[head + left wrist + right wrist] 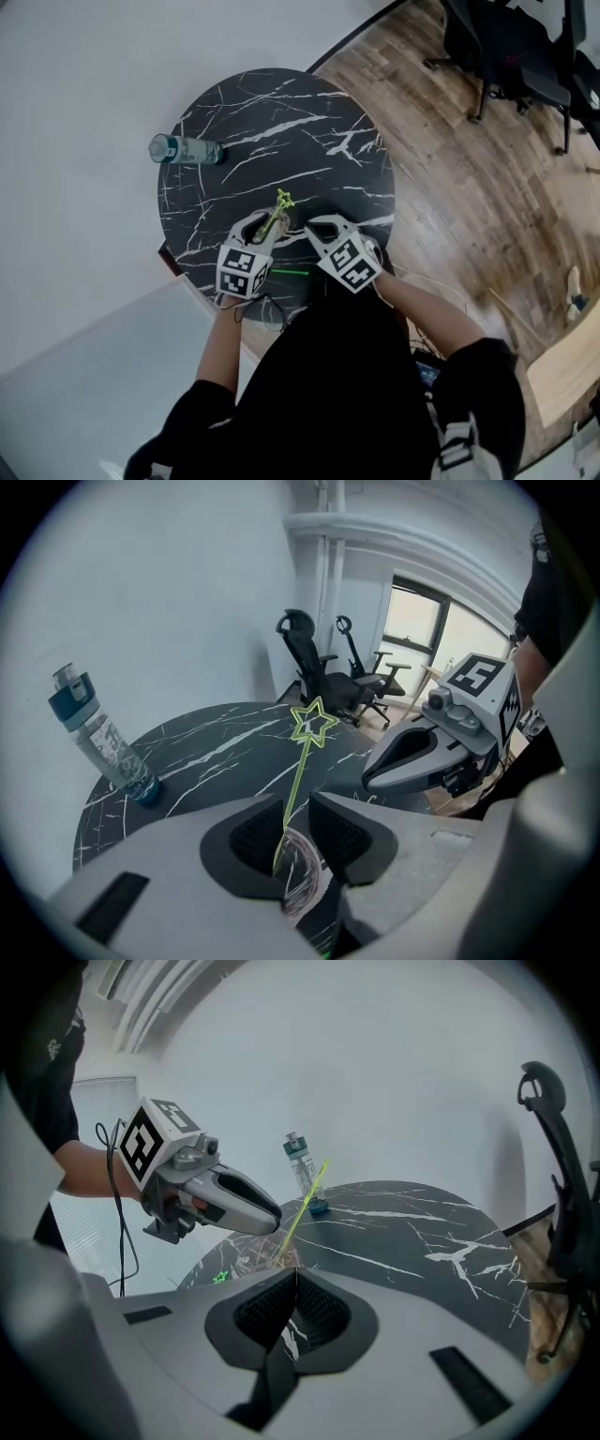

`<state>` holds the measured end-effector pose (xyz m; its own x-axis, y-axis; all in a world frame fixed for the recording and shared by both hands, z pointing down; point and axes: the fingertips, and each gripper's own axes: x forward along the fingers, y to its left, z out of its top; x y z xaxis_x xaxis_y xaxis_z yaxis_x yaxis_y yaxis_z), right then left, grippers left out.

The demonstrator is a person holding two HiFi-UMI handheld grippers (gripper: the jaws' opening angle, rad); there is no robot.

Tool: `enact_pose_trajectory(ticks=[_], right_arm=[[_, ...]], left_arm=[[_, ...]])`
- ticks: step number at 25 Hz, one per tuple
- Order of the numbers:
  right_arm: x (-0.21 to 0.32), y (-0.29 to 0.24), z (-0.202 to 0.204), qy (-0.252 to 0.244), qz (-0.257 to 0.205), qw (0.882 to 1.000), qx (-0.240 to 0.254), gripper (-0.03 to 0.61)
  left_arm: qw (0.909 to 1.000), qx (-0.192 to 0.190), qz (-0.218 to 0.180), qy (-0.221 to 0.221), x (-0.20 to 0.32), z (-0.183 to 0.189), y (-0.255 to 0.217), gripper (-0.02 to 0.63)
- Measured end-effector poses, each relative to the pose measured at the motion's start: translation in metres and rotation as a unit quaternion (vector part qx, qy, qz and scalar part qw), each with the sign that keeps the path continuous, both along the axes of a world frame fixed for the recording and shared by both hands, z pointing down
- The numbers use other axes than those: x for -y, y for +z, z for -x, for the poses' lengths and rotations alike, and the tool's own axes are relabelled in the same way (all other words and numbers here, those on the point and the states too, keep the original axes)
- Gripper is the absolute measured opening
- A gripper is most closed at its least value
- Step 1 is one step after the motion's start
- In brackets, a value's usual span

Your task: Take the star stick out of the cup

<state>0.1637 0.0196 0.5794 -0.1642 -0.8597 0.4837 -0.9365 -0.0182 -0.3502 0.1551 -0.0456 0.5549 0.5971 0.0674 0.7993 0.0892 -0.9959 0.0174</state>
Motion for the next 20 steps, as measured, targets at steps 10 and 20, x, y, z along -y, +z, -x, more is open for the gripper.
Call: enact_pose_trajectory(ticks=[10, 20], right_arm=[[-0.008, 0.001, -0.012, 0.022, 0.007, 1.0, 0.001, -0.003], [-0.018, -0.002, -0.015, 0.036, 0.01, 0.999, -0.008, -0.003]], left_arm=[[0.9992, 0.031, -0.01, 0.025, -0.002, -0.012, 0.024, 0.071], [0.9984, 0.034, -0.038, 0.024, 0.004, -0.014, 0.029, 0.025]])
